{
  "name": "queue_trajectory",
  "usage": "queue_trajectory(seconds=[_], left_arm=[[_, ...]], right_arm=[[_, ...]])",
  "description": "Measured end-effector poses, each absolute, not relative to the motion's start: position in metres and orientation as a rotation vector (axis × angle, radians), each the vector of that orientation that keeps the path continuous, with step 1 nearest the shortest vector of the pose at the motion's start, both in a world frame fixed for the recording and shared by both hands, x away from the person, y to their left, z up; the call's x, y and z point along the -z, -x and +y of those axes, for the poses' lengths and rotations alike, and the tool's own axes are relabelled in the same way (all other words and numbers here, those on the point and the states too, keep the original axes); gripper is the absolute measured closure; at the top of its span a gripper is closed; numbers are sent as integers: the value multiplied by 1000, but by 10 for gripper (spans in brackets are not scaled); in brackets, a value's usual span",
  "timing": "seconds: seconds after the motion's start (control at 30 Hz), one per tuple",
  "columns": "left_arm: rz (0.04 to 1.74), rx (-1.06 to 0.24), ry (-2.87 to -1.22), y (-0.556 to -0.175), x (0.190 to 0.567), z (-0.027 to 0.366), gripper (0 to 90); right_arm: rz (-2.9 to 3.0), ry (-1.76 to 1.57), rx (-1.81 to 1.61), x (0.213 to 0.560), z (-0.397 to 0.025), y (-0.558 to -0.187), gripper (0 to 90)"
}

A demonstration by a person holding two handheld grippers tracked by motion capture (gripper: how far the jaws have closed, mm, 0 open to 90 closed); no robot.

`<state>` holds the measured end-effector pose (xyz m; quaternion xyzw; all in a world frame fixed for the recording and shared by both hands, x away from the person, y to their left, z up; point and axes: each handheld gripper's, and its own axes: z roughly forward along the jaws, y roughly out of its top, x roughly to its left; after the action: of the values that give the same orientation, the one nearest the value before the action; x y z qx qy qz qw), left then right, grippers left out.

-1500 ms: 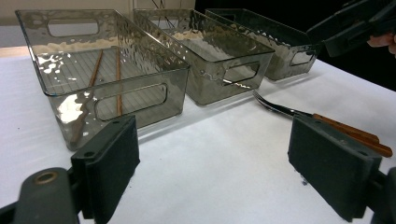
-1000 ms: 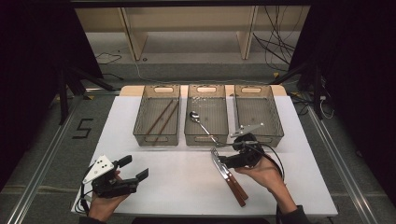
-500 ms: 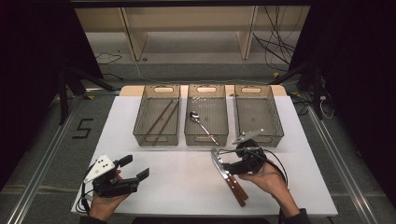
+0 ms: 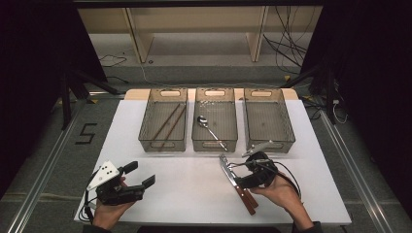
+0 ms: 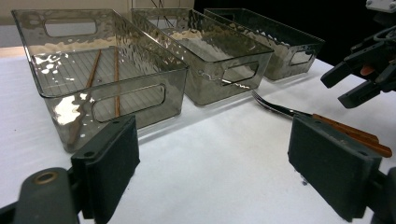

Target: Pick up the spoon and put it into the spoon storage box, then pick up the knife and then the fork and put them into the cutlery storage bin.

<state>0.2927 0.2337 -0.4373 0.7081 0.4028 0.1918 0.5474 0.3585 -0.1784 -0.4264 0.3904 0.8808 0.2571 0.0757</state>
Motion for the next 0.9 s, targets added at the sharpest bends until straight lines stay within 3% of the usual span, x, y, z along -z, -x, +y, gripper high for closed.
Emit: queue_trajectory(seconds=[0.5, 0.9], left_arm=[[954, -449, -1679, -293, 437, 234, 160], [955, -451, -1679, -291, 438, 235, 160]], right_arm=[[2690, -1141, -738, 433, -172, -347, 320], [2767, -1090, -710, 438, -162, -333, 419]])
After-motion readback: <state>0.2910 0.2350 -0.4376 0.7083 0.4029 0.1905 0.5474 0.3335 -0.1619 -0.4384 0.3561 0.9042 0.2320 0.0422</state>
